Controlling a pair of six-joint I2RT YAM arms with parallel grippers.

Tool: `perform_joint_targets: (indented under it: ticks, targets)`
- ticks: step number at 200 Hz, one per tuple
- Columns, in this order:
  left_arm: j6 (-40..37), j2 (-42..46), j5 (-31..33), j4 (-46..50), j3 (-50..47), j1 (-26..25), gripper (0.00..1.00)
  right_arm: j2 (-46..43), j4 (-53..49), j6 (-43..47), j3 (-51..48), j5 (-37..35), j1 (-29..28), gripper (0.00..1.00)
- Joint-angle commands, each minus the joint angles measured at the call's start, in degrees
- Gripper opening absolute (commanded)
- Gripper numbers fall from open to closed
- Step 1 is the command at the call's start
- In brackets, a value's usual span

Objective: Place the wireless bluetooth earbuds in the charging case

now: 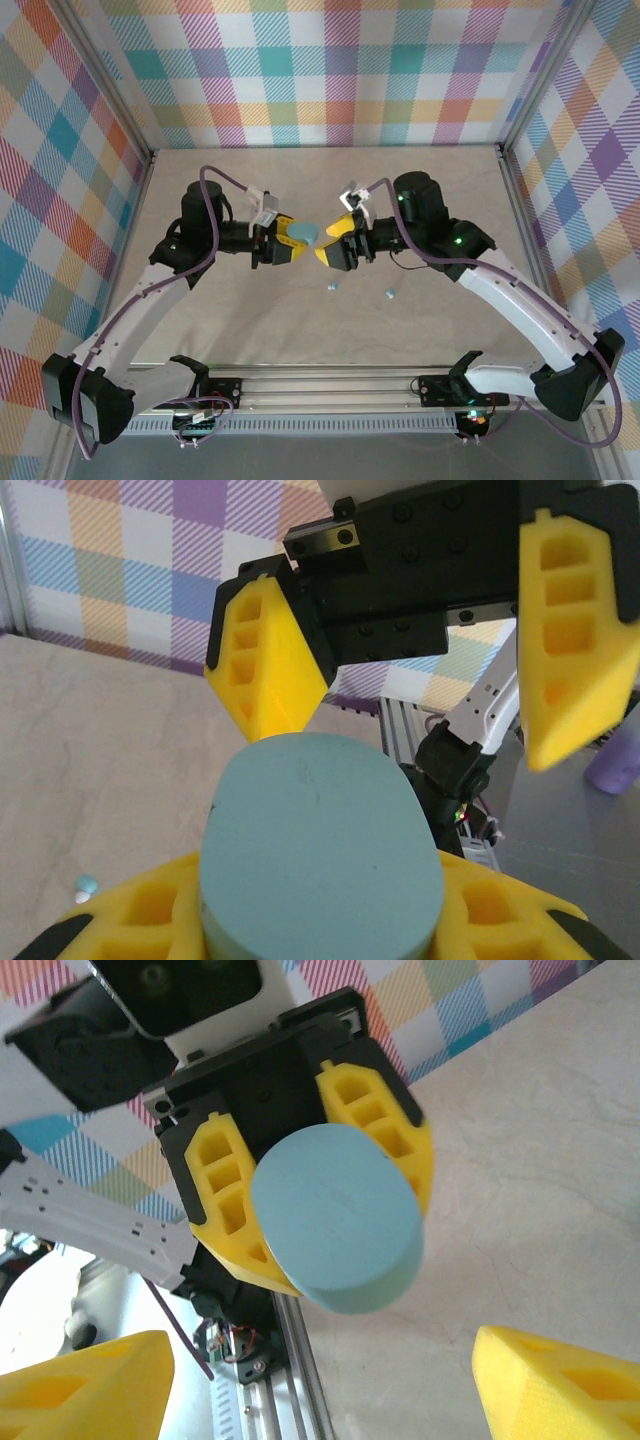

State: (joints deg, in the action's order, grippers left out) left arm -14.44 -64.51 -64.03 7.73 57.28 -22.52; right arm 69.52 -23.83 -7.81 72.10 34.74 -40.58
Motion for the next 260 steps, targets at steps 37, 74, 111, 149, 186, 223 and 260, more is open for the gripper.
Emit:
perform_joint_targets:
  ticks: [37, 74, 111, 149, 186, 223, 260]
  targets:
    - [-3.05, -1.23, -2.03, 3.32, 3.12, -2.00, 0.00, 4.66, -3.50, 5.68, 5.09, -1.69, -1.17, 0.79]
    - [-4.57, -1.12, -2.23, 5.41, 3.98, -2.17, 0.00, 6.51, -6.26, 6.14, 6.66, -6.92, -1.17, 0.78]
    - [-5.49, -0.47, -2.68, 6.46, 3.77, -2.13, 0.00, 5.08, -8.18, 6.68, 6.91, -18.24, -1.01, 0.73]
    - [-5.37, -0.29, -2.81, 6.01, 3.19, -2.25, 0.00, 4.61, -7.99, 5.64, 7.80, -21.36, 0.34, 0.72]
    - [-4.11, -0.35, -3.38, 4.30, 2.67, -2.90, 0.00, 6.84, -8.55, 3.50, 9.50, -21.39, 1.16, 0.72]
    - [-4.11, 0.13, -3.29, 4.10, 1.83, -3.18, 0.00, 7.21, -7.12, 2.04, 9.93, -22.20, 1.71, 0.71]
    - [-4.10, 0.05, -3.61, 4.10, 1.95, -3.32, 0.00, 6.73, -5.71, -0.35, 9.64, -22.96, 3.37, 0.70]
